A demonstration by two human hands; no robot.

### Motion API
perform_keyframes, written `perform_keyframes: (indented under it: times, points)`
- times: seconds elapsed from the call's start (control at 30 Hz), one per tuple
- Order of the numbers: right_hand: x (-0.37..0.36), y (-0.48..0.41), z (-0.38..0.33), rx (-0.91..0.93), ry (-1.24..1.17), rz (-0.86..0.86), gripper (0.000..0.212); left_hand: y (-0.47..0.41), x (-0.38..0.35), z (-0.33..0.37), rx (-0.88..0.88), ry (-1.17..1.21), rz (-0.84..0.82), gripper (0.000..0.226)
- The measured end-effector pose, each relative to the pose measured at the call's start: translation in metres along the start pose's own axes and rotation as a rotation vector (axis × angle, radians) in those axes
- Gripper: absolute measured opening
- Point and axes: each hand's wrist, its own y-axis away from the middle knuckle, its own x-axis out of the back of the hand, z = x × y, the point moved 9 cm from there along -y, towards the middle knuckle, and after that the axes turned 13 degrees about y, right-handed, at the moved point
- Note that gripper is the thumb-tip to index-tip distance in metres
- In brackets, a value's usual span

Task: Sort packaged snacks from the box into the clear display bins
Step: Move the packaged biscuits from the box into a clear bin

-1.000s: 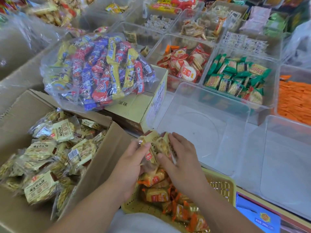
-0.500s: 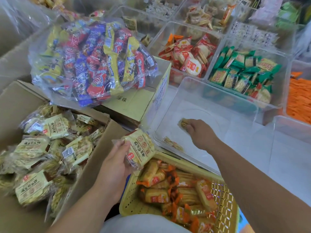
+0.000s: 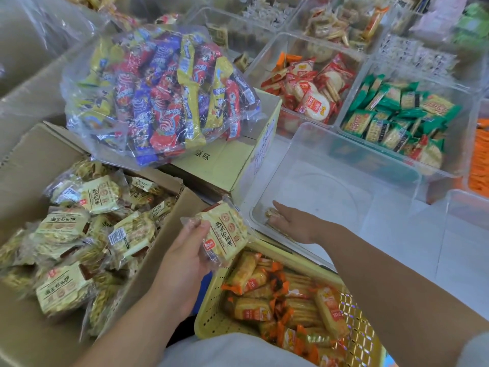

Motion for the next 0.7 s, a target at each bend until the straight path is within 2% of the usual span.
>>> perform_keyframes:
  times: [0.13, 0.2, 0.27, 0.3, 0.4, 0.47, 0.57, 0.63, 0.7]
  points:
    - [0.015, 0.013, 0.002, -0.013, -0.096, 0.113, 0.073, 0.000, -0.002, 0.003, -0.006, -0.041, 0.016, 0.053]
    - [0.022, 0.025, 0.005, -0.023, -0.041, 0.188, 0.071, 0.000, -0.005, 0.004, 0.001, -0.056, 0.013, 0.057]
    - [0.034, 0.045, 0.006, -0.057, 0.025, 0.343, 0.069, 0.000, -0.010, 0.004, 0.009, -0.067, 0.009, 0.060]
    - [0.040, 0.059, 0.004, -0.073, -0.015, 0.438, 0.068, 0.000, -0.014, 0.003, 0.011, -0.068, 0.014, 0.058]
    - [0.053, 0.109, -0.024, 0.041, -0.285, 0.715, 0.062, -0.004, -0.032, -0.002, 0.019, -0.108, -0.002, 0.037]
    - [0.048, 0.135, -0.054, 0.180, -0.343, 0.743, 0.062, -0.005, -0.052, -0.008, 0.002, -0.220, -0.072, 0.032]
    - [0.035, 0.148, -0.070, 0.214, -0.416, 0.703, 0.079, -0.001, -0.087, -0.024, 0.034, -0.367, -0.196, 0.060]
    - [0.036, 0.149, -0.052, 0.149, -0.544, 0.745, 0.071, 0.000, -0.108, -0.032, 0.053, -0.506, -0.296, 0.058]
    - [0.038, 0.145, -0.026, 0.075, -0.653, 0.763, 0.053, -0.001, -0.122, -0.030, 0.035, -0.701, -0.370, 0.060]
